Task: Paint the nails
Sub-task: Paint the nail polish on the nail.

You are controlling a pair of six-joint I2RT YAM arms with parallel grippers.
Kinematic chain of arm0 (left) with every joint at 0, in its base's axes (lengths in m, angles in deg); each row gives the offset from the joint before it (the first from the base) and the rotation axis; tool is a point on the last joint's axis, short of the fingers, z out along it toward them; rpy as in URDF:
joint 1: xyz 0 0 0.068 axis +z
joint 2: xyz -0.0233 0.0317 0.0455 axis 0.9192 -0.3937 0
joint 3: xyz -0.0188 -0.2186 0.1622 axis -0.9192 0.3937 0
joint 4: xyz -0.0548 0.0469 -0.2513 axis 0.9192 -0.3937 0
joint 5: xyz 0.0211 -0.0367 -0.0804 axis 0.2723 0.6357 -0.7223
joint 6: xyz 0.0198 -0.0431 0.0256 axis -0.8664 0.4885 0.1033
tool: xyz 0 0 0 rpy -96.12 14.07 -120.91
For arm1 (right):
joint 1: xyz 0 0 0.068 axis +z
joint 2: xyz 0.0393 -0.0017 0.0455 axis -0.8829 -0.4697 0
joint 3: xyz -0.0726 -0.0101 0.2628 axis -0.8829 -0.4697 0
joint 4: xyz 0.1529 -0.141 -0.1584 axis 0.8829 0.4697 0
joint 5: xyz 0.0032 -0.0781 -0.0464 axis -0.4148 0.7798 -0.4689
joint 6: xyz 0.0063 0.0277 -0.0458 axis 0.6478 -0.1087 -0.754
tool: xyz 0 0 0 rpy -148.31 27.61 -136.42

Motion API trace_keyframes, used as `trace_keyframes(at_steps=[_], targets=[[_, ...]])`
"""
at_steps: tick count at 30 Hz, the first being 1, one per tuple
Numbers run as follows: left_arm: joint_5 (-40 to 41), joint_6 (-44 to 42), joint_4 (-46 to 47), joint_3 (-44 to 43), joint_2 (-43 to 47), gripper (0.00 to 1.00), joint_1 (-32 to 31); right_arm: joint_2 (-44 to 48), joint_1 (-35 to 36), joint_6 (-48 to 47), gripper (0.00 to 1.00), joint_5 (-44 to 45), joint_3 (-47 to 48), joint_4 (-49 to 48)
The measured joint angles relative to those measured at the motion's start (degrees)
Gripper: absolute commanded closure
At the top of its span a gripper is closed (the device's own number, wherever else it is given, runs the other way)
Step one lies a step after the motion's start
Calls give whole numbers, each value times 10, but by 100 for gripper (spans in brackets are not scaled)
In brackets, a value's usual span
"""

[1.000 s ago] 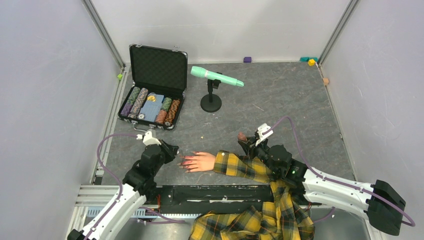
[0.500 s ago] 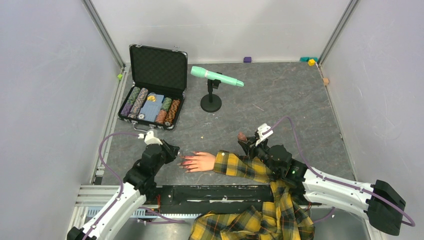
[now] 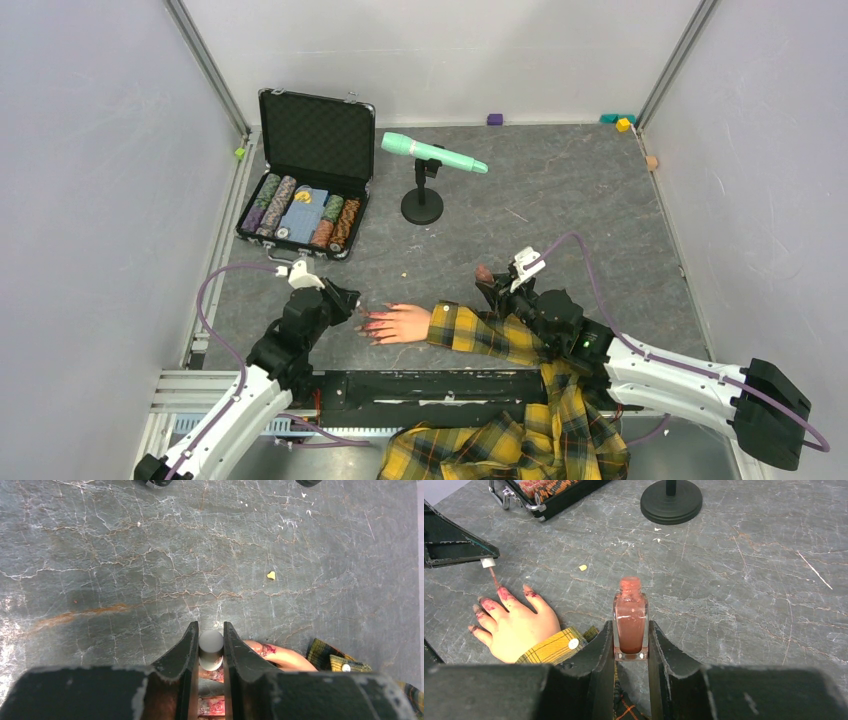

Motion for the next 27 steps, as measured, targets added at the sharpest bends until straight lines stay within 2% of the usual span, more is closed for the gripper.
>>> trace_keyframes(at_steps=[27], targets=[[-2,-4,6,0,-38,98,0,-1,0,0,100,0,0,-3]])
